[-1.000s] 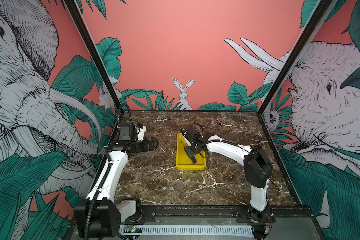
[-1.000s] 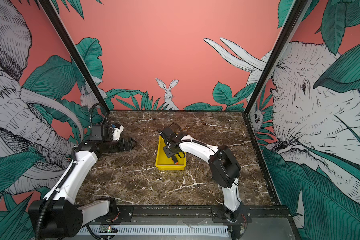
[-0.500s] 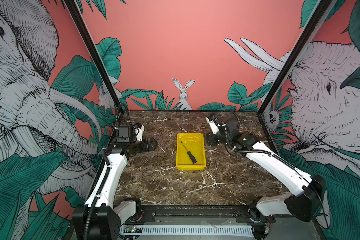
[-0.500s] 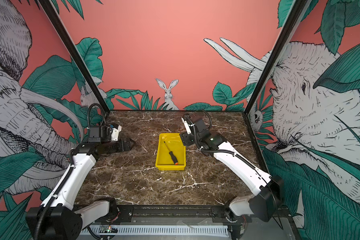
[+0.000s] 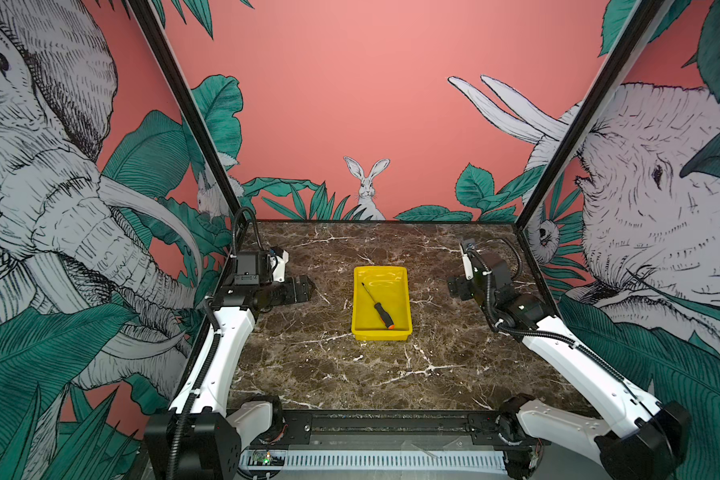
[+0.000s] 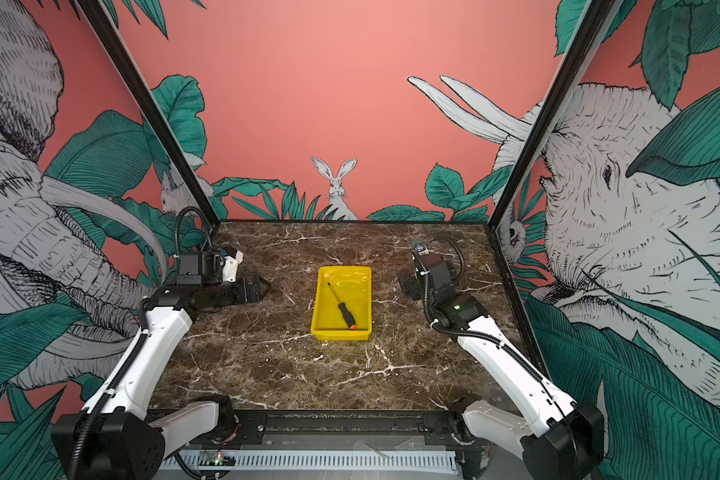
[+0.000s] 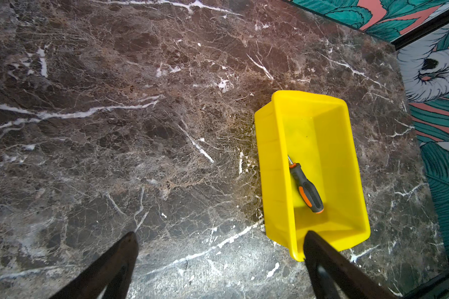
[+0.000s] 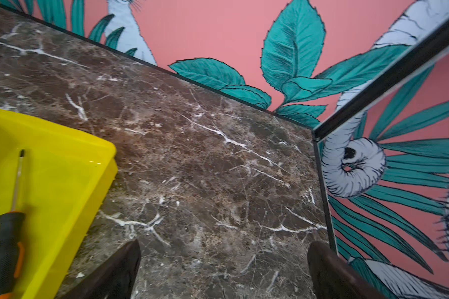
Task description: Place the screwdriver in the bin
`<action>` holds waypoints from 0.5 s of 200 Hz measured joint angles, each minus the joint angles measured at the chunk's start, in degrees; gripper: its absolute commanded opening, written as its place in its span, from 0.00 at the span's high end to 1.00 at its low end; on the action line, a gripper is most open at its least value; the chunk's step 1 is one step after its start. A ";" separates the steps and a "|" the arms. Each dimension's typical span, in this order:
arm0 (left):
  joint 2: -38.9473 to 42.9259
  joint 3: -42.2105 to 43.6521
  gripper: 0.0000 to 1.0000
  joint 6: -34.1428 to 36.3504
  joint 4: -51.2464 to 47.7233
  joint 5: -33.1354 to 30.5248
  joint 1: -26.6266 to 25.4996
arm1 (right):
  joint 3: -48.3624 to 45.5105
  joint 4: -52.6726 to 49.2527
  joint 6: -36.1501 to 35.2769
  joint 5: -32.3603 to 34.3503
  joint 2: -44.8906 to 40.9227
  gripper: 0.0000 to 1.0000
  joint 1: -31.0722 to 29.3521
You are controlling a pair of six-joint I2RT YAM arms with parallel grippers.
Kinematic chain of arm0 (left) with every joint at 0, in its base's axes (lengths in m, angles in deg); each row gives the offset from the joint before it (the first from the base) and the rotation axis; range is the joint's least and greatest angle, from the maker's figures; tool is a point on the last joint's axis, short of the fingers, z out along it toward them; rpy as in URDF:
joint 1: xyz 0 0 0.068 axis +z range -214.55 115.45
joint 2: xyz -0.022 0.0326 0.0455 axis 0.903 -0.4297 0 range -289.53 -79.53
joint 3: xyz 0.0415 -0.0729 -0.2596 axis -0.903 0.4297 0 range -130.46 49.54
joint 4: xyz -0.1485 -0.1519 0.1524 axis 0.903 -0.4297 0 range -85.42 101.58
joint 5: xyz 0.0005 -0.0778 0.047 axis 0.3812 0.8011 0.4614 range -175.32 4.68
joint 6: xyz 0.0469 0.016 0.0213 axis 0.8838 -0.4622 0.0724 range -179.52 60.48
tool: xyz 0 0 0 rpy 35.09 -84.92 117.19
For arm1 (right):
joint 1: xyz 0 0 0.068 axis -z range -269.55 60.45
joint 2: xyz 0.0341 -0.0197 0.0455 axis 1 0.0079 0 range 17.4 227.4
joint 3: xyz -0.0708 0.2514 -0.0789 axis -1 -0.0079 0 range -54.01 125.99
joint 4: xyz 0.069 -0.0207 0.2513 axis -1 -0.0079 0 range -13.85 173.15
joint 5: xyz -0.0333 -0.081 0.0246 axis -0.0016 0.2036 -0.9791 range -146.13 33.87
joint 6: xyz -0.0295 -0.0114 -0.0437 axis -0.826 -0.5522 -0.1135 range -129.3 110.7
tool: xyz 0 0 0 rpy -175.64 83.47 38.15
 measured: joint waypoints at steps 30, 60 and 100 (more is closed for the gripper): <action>1.66 0.13 0.00 -0.55 1.42 -1.60 0.00 | -2.19 1.20 -0.70 1.57 -0.02 0.01 1.73; 5.16 0.22 0.00 -1.49 4.46 -3.50 0.00 | -3.80 4.11 -0.76 2.21 -0.02 0.01 3.06; 7.58 3.82 0.00 -1.53 16.24 -8.26 0.00 | -5.73 6.69 0.11 -0.02 -0.02 0.01 6.03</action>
